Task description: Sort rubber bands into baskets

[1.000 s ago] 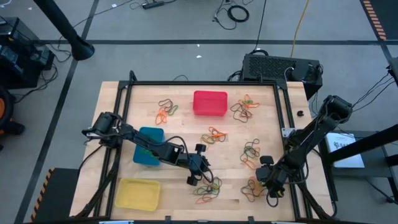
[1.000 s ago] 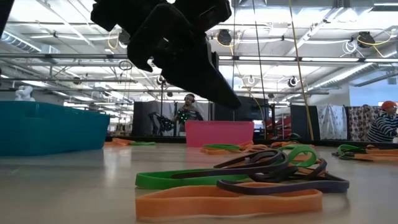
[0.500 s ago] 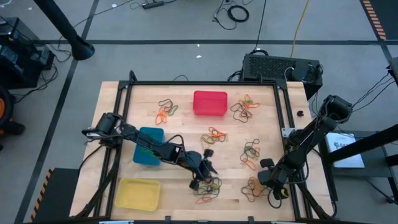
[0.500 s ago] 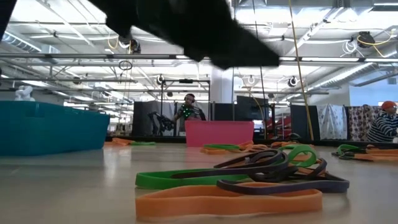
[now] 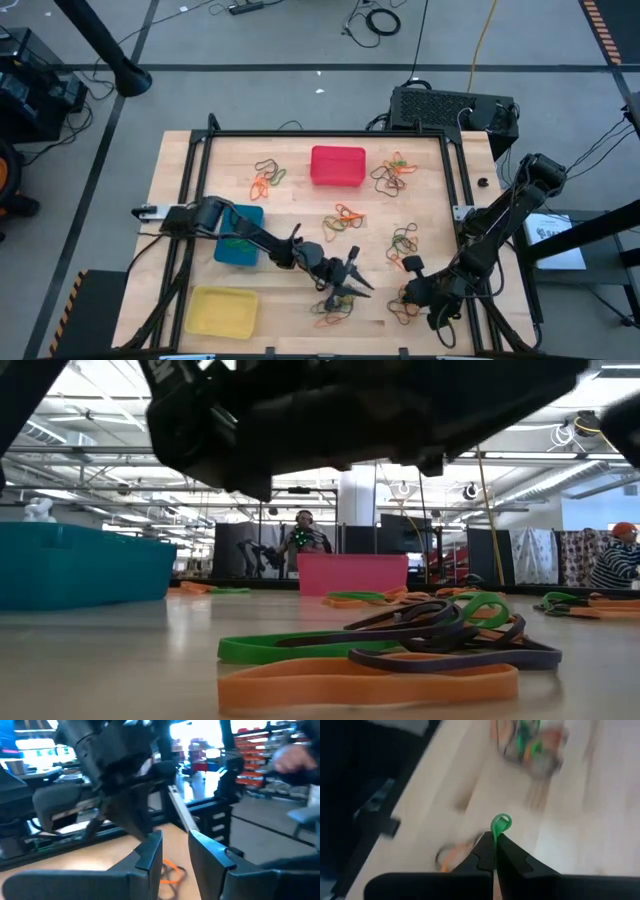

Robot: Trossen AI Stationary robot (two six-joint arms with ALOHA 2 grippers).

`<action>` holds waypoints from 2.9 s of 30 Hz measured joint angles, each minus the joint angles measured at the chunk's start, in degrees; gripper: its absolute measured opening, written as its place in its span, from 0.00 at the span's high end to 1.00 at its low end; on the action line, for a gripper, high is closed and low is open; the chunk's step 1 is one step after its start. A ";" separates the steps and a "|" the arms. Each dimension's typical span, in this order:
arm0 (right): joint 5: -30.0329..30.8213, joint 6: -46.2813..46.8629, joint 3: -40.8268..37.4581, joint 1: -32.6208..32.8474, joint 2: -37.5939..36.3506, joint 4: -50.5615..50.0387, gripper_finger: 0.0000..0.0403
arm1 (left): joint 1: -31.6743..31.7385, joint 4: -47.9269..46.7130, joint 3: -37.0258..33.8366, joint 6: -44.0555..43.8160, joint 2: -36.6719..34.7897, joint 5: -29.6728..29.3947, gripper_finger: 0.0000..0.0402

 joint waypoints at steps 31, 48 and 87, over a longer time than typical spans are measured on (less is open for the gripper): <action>2.65 -14.53 0.07 -8.65 0.00 9.56 1.00 | 0.29 -10.97 6.57 -0.03 0.90 -1.86 0.74; 2.44 -14.47 0.03 -8.63 0.02 9.21 0.99 | 0.86 -12.00 6.57 0.47 0.81 -2.07 0.90; 5.79 -14.37 0.03 -8.67 -0.04 2.19 0.55 | -2.80 -140.04 6.48 -43.54 -37.99 -35.59 1.00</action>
